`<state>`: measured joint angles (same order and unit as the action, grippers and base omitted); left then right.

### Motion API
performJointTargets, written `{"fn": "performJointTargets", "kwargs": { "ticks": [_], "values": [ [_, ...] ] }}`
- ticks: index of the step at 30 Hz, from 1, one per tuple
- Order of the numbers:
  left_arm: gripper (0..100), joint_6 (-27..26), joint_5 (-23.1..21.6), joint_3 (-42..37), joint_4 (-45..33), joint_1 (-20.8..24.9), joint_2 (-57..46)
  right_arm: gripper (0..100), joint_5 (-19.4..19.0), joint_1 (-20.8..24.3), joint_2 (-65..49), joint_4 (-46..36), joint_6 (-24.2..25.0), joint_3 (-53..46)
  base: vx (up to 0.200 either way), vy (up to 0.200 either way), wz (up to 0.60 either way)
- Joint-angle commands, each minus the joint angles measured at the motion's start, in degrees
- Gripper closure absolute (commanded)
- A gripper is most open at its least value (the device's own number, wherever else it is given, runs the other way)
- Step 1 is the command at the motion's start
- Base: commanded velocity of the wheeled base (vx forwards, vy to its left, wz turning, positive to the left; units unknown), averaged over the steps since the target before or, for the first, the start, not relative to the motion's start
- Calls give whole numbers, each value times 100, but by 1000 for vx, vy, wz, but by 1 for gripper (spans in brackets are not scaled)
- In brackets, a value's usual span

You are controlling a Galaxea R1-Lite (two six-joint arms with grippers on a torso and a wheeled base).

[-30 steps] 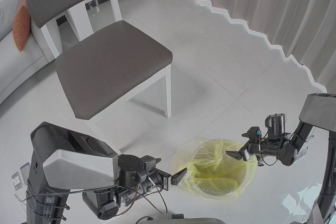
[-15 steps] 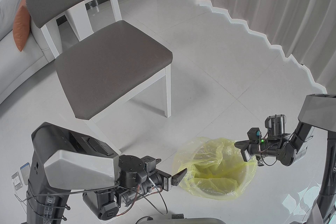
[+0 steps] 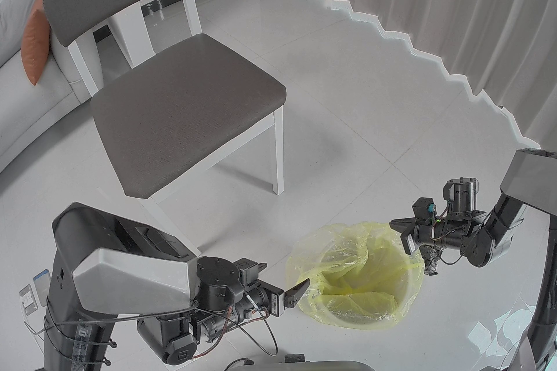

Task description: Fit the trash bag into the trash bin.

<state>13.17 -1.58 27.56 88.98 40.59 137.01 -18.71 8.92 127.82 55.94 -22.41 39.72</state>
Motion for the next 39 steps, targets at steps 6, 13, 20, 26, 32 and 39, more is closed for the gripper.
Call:
{"fn": "performJointTargets", "kwargs": {
  "ticks": [6, 13, 20, 26, 32, 39],
  "values": [
    [0, 2, 35, -5, 102, 1, -8, 100, -1, -22, -433, -4, -1, 10, 0, 0, 0],
    [0, 2, 71, -23, 102, 10, -25, 100, -1, -49, -337, -92, -1, -17, 0, 0, 0],
    [0, 11, 79, -137, 102, 1, -43, 0, -45, 66, -354, -92, -27, -166, 0, 0, 0],
    [0, 11, 79, -164, 102, 10, -34, 0, -62, 180, -319, -101, -45, -254, 0, 0, 0],
    [0, 11, 88, -181, 102, 1, -52, 0, -62, 162, 24, -84, -53, -96, 0, 0, 0],
    [0, 11, 123, -190, 102, -8, -69, 0, -62, 118, 208, -92, -62, 71, 0, 0, 0]
  ]
}}
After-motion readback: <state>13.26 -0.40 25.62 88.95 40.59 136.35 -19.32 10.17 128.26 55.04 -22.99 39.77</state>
